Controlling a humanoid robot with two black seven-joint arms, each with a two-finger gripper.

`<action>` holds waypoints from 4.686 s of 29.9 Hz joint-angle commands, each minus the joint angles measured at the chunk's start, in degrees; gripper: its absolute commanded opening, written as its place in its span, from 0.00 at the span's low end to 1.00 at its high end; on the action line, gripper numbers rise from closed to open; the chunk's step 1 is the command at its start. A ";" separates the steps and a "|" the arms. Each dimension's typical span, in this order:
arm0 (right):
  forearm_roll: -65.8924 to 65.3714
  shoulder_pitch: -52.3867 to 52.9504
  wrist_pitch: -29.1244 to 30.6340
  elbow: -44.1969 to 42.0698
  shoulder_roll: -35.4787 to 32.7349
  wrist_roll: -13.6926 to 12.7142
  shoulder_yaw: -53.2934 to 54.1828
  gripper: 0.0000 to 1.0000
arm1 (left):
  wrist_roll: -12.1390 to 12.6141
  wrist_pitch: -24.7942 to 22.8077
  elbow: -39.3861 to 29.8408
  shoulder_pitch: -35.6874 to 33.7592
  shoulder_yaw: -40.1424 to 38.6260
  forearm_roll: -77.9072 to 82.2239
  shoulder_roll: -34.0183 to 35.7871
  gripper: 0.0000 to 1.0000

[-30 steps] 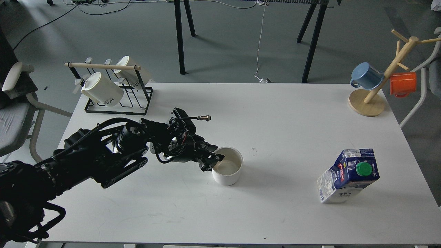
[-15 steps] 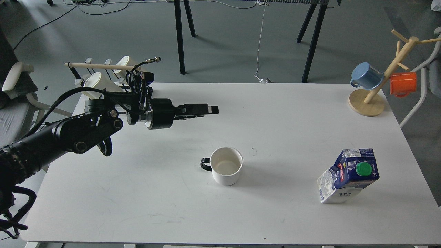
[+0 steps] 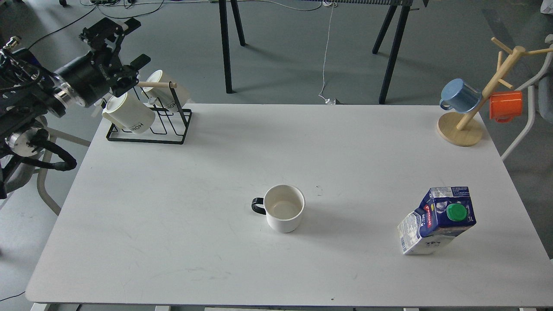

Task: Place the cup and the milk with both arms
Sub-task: 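Release the mug and retract the left gripper toward the rack, then bring the right gripper up to the milk carton and grasp it, then carry the milk carton with the right gripper beside the white mug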

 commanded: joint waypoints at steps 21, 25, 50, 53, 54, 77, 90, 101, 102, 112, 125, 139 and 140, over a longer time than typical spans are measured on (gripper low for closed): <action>-14.52 -20.83 0.00 12.43 11.25 -2.86 -7.00 1.00 | 0.00 -0.01 0.61 2.05 0.15 -2.82 -0.92 0.94; -17.69 -20.21 0.00 12.79 14.14 -2.68 -8.32 1.00 | 0.00 -0.01 0.61 2.22 0.32 -2.82 -1.10 0.94; -24.28 -11.25 0.00 12.70 20.83 -2.51 -8.06 1.00 | 0.00 -0.01 0.70 4.60 0.50 -2.29 -2.16 0.95; -25.78 -10.89 0.00 12.70 22.50 -2.51 -8.06 1.00 | 0.00 -0.01 0.70 4.95 0.50 -2.29 -2.24 0.95; -26.30 -10.89 0.00 12.70 23.11 -2.51 -8.06 1.00 | 0.00 -0.01 0.70 5.21 0.50 -2.29 -2.24 0.95; -27.89 -10.19 0.00 11.82 28.04 0.57 -4.90 1.00 | 0.00 -0.01 3.07 6.80 0.68 -2.20 -4.00 0.97; -28.07 -10.19 0.00 10.33 30.59 0.75 -5.33 1.00 | 0.00 -0.01 3.16 6.80 0.68 -2.20 -4.61 0.97; -28.15 -10.19 0.00 7.95 32.17 2.15 -5.16 0.98 | 0.00 -0.01 4.74 6.88 0.76 -2.20 -5.93 0.97; -28.15 -10.10 0.00 7.95 32.43 2.15 -5.16 0.98 | 0.00 -0.01 4.74 6.88 0.76 -2.20 -5.93 0.97; -28.94 -8.08 0.00 7.95 34.37 2.24 -5.77 0.98 | 0.00 -0.01 5.88 7.41 0.76 -2.20 -6.02 0.97; -31.58 -7.82 0.00 7.78 34.54 2.68 -5.69 0.70 | 0.00 -0.01 6.76 7.59 0.76 -2.20 -6.11 0.97; -35.44 -7.82 0.00 8.39 34.72 3.03 -5.51 0.55 | 0.00 -0.01 8.08 8.03 0.76 -2.20 -6.46 0.97; -36.32 -7.73 0.00 8.48 34.98 3.03 -5.60 0.55 | 0.00 -0.01 8.08 8.03 0.76 -2.20 -6.46 0.97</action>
